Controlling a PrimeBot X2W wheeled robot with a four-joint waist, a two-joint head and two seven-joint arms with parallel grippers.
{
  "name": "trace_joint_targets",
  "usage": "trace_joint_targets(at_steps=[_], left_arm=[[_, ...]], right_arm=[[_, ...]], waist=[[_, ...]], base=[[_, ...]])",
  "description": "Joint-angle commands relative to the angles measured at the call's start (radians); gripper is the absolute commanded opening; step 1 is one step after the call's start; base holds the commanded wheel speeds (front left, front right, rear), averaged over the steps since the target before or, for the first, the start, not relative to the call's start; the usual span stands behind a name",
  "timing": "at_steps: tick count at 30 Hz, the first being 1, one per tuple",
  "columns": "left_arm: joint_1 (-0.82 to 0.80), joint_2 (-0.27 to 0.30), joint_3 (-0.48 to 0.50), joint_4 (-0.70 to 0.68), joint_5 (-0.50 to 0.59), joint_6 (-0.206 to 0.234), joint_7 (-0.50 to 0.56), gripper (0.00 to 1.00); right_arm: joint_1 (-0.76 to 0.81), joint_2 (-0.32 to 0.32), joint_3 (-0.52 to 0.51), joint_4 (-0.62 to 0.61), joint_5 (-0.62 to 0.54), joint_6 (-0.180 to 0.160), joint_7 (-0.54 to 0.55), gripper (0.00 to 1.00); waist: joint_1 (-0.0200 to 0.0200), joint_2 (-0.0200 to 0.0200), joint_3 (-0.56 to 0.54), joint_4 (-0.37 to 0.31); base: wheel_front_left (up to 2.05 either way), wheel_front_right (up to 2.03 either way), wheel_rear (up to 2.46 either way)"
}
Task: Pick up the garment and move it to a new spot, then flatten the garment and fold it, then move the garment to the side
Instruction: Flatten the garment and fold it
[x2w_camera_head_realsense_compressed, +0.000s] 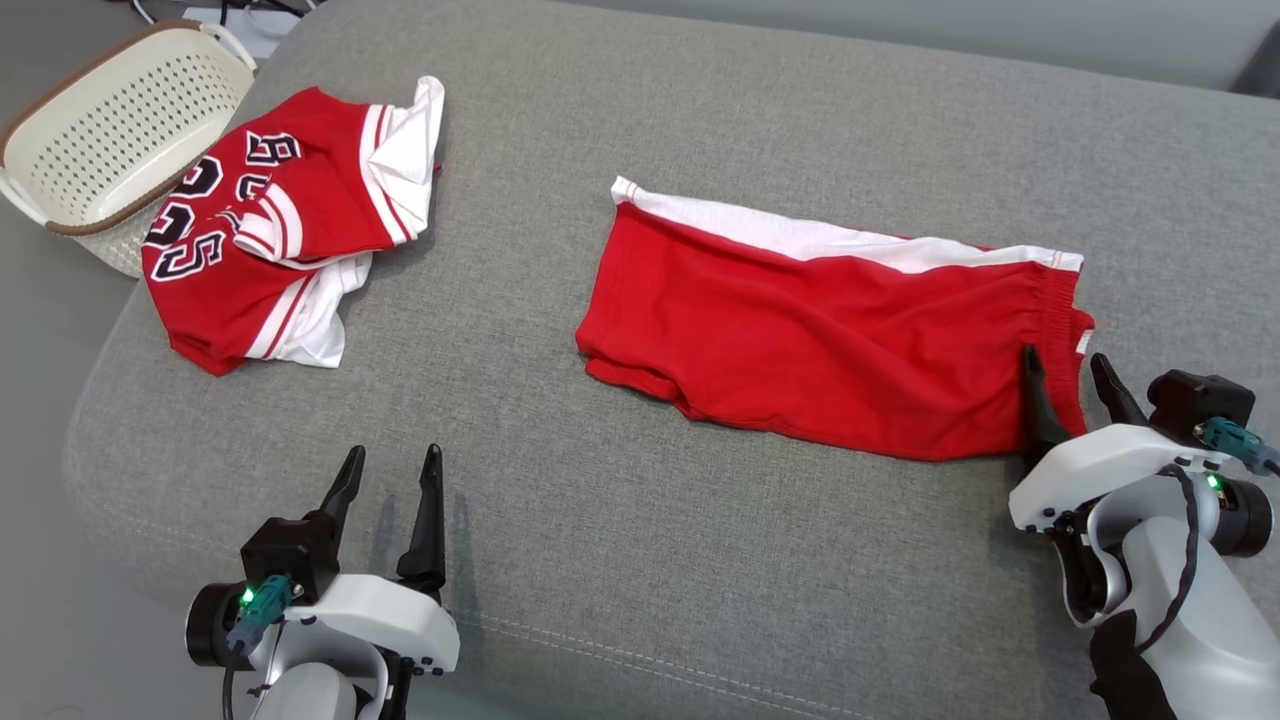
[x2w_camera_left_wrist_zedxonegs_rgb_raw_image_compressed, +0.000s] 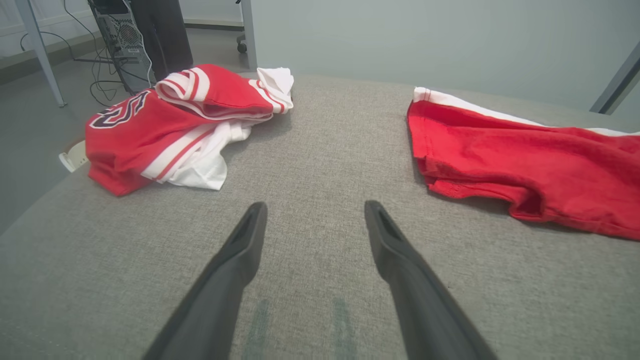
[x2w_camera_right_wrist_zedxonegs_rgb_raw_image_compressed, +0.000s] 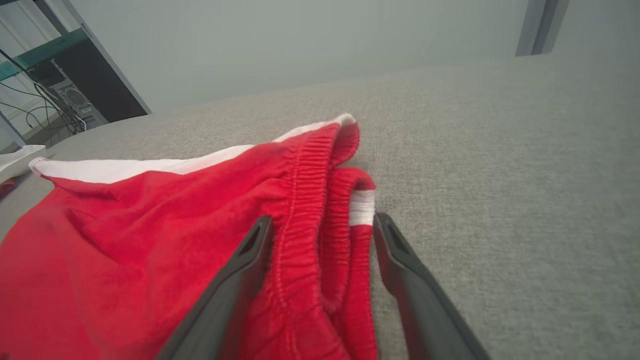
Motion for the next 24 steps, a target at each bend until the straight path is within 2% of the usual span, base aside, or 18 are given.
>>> trace_joint_targets(at_steps=[1,8,11,14,18,20,21,22,24], left_arm=[[-0.036,0.015,0.027,-0.026,-0.004,0.011,-0.006,1.00],[-0.047,0.015,0.019,-0.026,-0.009,0.014,-0.006,1.00],[-0.056,0.015,0.014,-0.024,-0.012,0.014,-0.006,1.00],[-0.063,0.015,0.006,-0.022,-0.014,0.014,-0.006,1.00],[-0.069,0.015,-0.002,-0.015,-0.016,0.014,-0.006,1.00],[-0.066,0.015,-0.003,-0.014,-0.018,0.015,-0.006,1.00],[-0.064,0.015,-0.004,-0.013,-0.019,0.017,-0.006,1.00],[-0.059,0.015,-0.007,-0.015,-0.021,0.021,-0.006,1.00],[-0.054,0.014,-0.007,-0.017,-0.023,0.025,-0.006,1.00]], right_arm=[[-0.020,0.008,0.006,-0.003,-0.012,0.001,-0.010,1.00],[-0.033,0.009,-0.045,0.034,-0.021,0.001,-0.010,1.00],[-0.040,0.010,-0.035,0.059,-0.005,0.001,-0.010,1.00],[-0.049,0.010,0.015,0.085,0.046,0.001,-0.010,1.00],[-0.055,0.011,0.132,0.116,0.151,0.001,-0.010,1.00],[-0.059,0.011,0.169,0.126,0.188,0.001,-0.010,0.75],[-0.060,0.011,0.184,0.130,0.202,0.001,-0.010,0.36],[-0.062,0.011,0.198,0.126,0.226,0.001,-0.010,0.04],[-0.063,0.008,0.197,0.112,0.234,0.001,-0.010,0.00]], waist=[[0.0000,0.0000,0.009,0.003],[0.0000,0.0000,0.030,-0.001],[0.0000,0.0000,0.038,0.000],[0.0000,0.0000,0.042,0.005],[0.0000,0.0000,0.040,0.014],[0.0000,0.0000,0.037,0.018],[0.0000,0.0000,0.035,0.019],[0.0000,0.0000,0.031,0.022],[0.0000,0.0000,0.027,0.023]], base=[[0.00,0.00,0.00],[0.00,0.00,0.00],[0.00,0.00,0.00],[0.00,0.00,0.00],[0.00,0.00,0.00],[0.00,0.00,0.00],[0.00,0.00,0.00],[0.00,0.00,0.00],[0.00,0.00,0.00]])
